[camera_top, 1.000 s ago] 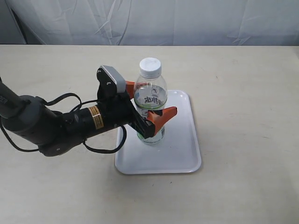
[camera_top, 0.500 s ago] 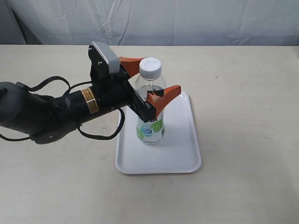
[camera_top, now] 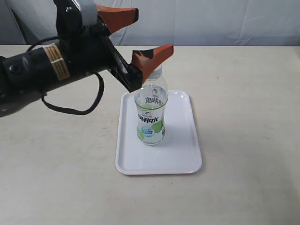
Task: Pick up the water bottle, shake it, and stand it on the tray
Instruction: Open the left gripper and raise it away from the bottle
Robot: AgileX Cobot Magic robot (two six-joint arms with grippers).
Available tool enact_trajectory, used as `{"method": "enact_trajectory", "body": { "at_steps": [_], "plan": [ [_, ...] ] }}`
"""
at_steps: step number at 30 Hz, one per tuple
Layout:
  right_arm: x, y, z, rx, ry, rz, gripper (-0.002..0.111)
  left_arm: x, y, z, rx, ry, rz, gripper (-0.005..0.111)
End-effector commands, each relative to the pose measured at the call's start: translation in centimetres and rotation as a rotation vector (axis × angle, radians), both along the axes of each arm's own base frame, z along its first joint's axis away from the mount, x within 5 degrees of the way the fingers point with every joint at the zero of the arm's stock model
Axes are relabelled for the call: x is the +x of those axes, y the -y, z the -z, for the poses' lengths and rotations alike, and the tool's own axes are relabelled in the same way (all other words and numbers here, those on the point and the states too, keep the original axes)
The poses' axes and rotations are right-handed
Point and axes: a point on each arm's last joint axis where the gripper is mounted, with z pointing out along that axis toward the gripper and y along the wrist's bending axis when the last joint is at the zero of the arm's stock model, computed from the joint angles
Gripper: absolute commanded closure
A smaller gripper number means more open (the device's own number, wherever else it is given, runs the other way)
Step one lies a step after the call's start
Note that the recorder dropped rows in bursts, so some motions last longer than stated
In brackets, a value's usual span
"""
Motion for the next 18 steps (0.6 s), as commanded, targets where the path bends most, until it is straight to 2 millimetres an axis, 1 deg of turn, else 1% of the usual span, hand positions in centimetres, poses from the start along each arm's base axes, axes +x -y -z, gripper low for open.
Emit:
{"method": "enact_trajectory", "body": {
  "at_steps": [1,3,5,6,7,11,12,15,18],
  "plan": [
    [0.0,0.0,-0.1,0.002,0.016,-0.003,0.105,-2.4,-2.5,-2.7,0.111,-0.1,-0.107,0.055],
    [0.0,0.0,-0.1,0.002,0.016,-0.003,0.105,-4.1,-4.3,-3.8,0.131,-0.132,-0.182,0.083],
    [0.0,0.0,-0.1,0.002,0.016,-0.003,0.105,-5.7,-6.1,-4.1,0.146,-0.142,-0.259,0.103],
    [0.0,0.0,-0.1,0.002,0.016,-0.003,0.105,-6.5,-6.9,-4.1,0.148,-0.151,-0.295,0.106],
    [0.0,0.0,-0.1,0.002,0.016,-0.003,0.105,-7.6,-8.0,-4.3,0.136,-0.158,-0.334,0.106],
    [0.0,0.0,-0.1,0.002,0.016,-0.003,0.105,-10.1,-10.4,-4.3,0.11,-0.166,-0.42,0.106],
    [0.0,0.0,-0.1,0.002,0.016,-0.003,0.105,-10.6,-11.1,-4.2,0.091,-0.202,-0.46,0.106],
    [0.0,0.0,-0.1,0.002,0.016,-0.003,0.105,-11.9,-12.7,-4.4,0.093,-0.225,-0.55,0.106],
    [0.0,0.0,-0.1,0.002,0.016,-0.003,0.105,-12.7,-13.7,-4.4,0.092,-0.227,-0.592,0.106]
  ]
}}
